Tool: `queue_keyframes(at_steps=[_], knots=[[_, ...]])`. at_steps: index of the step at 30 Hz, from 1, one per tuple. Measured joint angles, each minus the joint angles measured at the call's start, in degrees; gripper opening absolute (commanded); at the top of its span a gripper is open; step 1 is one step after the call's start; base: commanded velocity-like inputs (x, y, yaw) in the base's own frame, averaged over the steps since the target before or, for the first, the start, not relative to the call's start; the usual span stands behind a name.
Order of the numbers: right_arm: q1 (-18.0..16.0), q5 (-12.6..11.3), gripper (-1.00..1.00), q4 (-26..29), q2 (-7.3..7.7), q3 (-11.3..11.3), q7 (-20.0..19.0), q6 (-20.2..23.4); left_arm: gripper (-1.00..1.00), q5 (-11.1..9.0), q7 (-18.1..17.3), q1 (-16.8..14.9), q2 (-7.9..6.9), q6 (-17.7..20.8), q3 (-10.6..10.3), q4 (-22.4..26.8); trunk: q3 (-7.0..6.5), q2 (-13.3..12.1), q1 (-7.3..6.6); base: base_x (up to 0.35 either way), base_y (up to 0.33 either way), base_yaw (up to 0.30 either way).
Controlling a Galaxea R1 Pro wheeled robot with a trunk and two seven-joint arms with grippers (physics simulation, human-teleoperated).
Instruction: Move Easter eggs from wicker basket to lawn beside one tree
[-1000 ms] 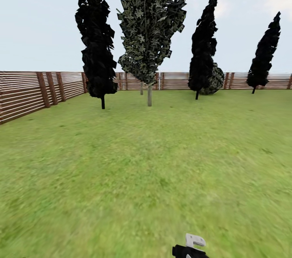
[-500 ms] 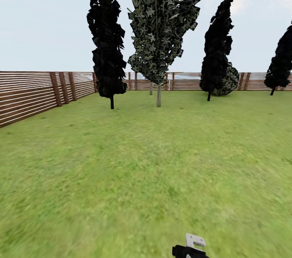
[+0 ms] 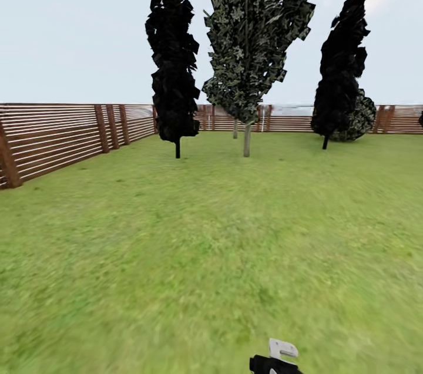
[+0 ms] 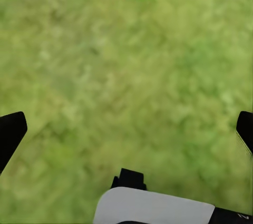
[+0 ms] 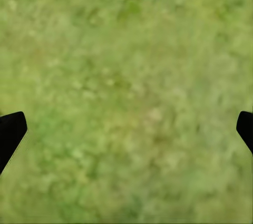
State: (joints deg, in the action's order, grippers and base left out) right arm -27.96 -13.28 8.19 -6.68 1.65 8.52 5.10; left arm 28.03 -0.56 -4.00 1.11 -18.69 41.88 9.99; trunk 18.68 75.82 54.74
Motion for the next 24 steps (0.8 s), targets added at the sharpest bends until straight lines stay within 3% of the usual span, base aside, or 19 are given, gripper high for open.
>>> queue_keyframes(at_steps=[24], knots=[[0.1,0.0,1.00,0.1,0.00,0.0,0.0,0.0,1.00,0.0,0.0,0.0,0.00,-0.1,0.0,0.0,0.00,0.0,0.01,0.275,-0.119,0.026]])
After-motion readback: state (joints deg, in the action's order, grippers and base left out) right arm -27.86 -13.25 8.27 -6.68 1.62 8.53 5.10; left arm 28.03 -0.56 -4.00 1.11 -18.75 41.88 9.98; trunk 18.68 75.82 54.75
